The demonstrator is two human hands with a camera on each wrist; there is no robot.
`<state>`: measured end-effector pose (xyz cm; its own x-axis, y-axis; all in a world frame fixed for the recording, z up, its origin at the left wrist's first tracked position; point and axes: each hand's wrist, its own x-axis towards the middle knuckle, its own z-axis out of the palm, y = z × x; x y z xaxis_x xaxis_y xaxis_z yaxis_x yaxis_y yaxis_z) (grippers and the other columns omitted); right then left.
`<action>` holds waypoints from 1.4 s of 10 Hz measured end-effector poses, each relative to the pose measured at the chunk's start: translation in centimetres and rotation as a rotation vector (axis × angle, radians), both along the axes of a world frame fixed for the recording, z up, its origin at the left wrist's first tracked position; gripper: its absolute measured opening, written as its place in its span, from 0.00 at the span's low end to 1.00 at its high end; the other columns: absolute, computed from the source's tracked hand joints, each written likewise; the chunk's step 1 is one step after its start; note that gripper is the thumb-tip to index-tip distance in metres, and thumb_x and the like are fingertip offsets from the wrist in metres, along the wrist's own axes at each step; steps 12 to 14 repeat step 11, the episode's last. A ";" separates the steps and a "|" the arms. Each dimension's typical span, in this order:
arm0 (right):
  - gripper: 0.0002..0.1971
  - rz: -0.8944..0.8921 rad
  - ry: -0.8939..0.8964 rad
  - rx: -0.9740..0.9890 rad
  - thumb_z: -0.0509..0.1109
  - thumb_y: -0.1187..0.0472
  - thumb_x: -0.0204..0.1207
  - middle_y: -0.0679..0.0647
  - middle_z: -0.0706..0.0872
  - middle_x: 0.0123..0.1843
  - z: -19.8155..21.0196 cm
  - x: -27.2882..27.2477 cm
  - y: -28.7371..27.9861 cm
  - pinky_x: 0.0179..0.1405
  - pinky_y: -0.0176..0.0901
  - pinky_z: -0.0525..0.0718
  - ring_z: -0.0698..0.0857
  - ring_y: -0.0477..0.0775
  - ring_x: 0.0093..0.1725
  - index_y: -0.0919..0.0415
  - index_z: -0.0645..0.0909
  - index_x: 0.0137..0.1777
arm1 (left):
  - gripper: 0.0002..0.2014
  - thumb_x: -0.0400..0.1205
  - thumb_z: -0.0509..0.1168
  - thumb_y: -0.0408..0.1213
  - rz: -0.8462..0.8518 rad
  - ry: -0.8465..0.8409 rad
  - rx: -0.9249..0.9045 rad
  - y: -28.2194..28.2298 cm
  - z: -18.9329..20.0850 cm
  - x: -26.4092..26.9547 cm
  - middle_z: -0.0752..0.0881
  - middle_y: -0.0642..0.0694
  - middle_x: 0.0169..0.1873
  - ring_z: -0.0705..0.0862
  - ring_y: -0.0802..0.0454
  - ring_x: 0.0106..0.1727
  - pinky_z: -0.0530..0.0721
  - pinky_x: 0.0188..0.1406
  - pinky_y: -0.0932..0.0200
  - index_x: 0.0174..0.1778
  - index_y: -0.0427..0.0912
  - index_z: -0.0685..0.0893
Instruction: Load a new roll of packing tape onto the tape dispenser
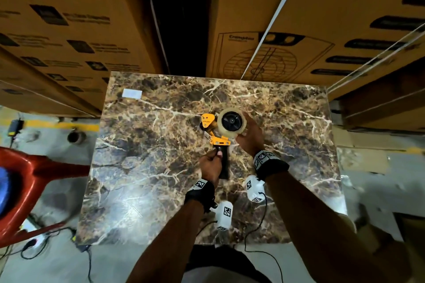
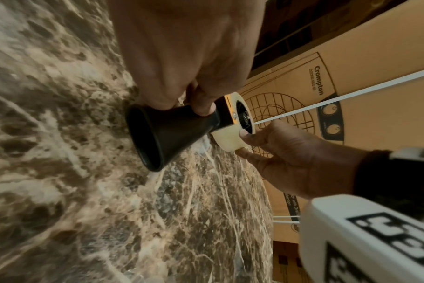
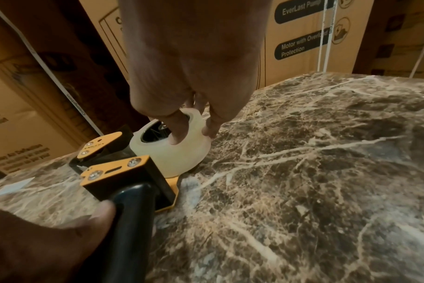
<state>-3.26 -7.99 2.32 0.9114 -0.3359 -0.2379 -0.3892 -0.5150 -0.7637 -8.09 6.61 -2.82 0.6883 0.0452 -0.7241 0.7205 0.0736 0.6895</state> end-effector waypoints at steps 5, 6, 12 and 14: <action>0.34 -0.080 -0.049 -0.073 0.69 0.71 0.71 0.64 0.83 0.72 -3.7 5.0 -1.5 0.61 0.72 0.86 0.85 0.69 0.68 0.58 0.73 0.80 | 0.13 0.85 0.69 0.40 -0.016 0.007 0.124 -3.0 0.1 5.9 0.92 0.37 0.48 0.89 0.39 0.49 0.89 0.53 0.46 0.55 0.34 0.92; 0.33 -0.093 -0.050 -0.077 0.71 0.74 0.74 0.65 0.83 0.72 -2.4 5.3 -1.2 0.66 0.65 0.86 0.84 0.68 0.68 0.61 0.73 0.80 | 0.13 0.86 0.68 0.38 -0.010 -0.025 0.106 -3.4 0.1 6.9 0.92 0.35 0.48 0.90 0.39 0.50 0.87 0.51 0.50 0.55 0.31 0.91; 0.16 -0.086 -0.222 -0.006 0.67 0.70 0.82 0.64 0.86 0.68 0.9 -5.3 -1.8 0.66 0.63 0.85 0.85 0.65 0.66 0.63 0.83 0.68 | 0.14 0.85 0.67 0.33 -0.141 -0.209 0.337 0.0 7.1 1.4 0.89 0.37 0.56 0.86 0.39 0.56 0.78 0.49 0.60 0.65 0.34 0.83; 0.16 -0.086 -0.222 -0.006 0.67 0.70 0.82 0.64 0.86 0.68 0.9 -5.3 -1.8 0.66 0.63 0.85 0.85 0.65 0.66 0.63 0.83 0.68 | 0.14 0.85 0.67 0.33 -0.141 -0.209 0.337 0.0 7.1 1.4 0.89 0.37 0.56 0.86 0.39 0.56 0.78 0.49 0.60 0.65 0.34 0.83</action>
